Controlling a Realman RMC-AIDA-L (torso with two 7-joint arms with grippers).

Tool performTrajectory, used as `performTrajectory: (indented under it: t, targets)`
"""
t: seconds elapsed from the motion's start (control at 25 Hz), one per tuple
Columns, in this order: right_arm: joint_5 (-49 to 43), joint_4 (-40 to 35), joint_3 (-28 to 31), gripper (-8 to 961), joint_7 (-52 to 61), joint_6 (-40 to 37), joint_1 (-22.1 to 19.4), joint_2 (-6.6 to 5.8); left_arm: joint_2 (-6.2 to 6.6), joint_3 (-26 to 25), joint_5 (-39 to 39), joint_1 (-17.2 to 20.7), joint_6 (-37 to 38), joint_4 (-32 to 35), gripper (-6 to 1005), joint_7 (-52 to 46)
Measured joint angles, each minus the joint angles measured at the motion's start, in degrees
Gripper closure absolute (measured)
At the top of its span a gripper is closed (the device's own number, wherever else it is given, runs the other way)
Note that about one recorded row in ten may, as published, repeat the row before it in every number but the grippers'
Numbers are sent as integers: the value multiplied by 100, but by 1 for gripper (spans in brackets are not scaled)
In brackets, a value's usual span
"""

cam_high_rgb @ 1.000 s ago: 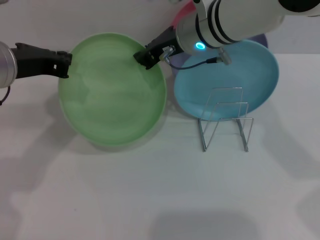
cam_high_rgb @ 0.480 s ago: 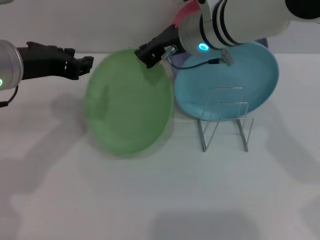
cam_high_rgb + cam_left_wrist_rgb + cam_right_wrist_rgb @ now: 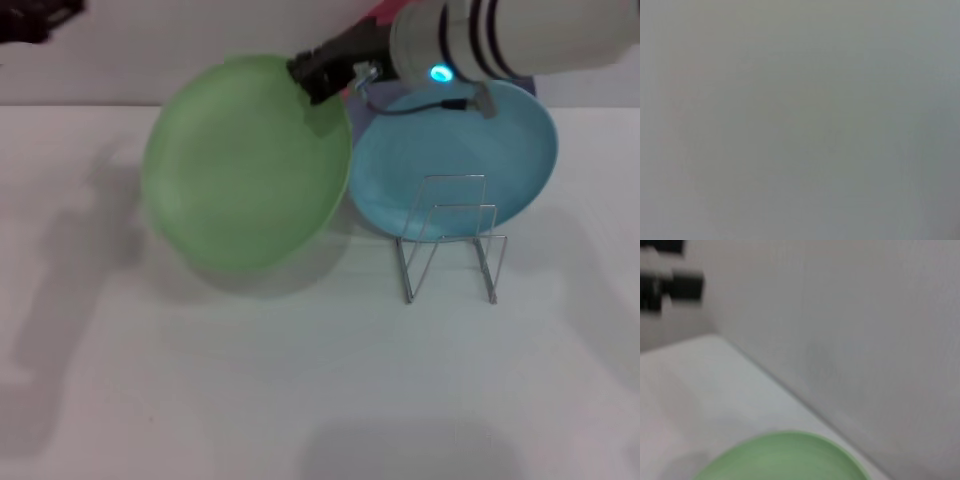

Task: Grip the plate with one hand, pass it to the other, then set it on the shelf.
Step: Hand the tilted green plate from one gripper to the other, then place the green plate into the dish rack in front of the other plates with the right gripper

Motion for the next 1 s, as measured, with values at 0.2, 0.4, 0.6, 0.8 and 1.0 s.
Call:
performTrajectory:
  t: [0.2, 0.4, 0.6, 0.8, 1.0]
  targets:
    - [23, 1162, 10, 925, -270, -426, -899, 10, 1, 601, -23, 409, 3153, -1268, 172, -315]
    - [744, 2335, -252, 926, -1286, -1292, -2112, 21, 11, 685, -7, 211, 4620, -2702, 159, -1235]
    - [2774, 2900, -623, 927, -3624, -2242, -3344, 23, 32, 806, 54, -42, 5658, -3909, 159, -2250]
    - [5599, 2708, -683, 927, -6674, -2290, -4110, 38, 23, 969, 296, -152, 6381, -4661, 159, -2768]
    - [7915, 1879, -341, 928, -9047, -1065, -4407, 40, 17, 1108, 374, -192, 6916, -5116, 159, -3079]
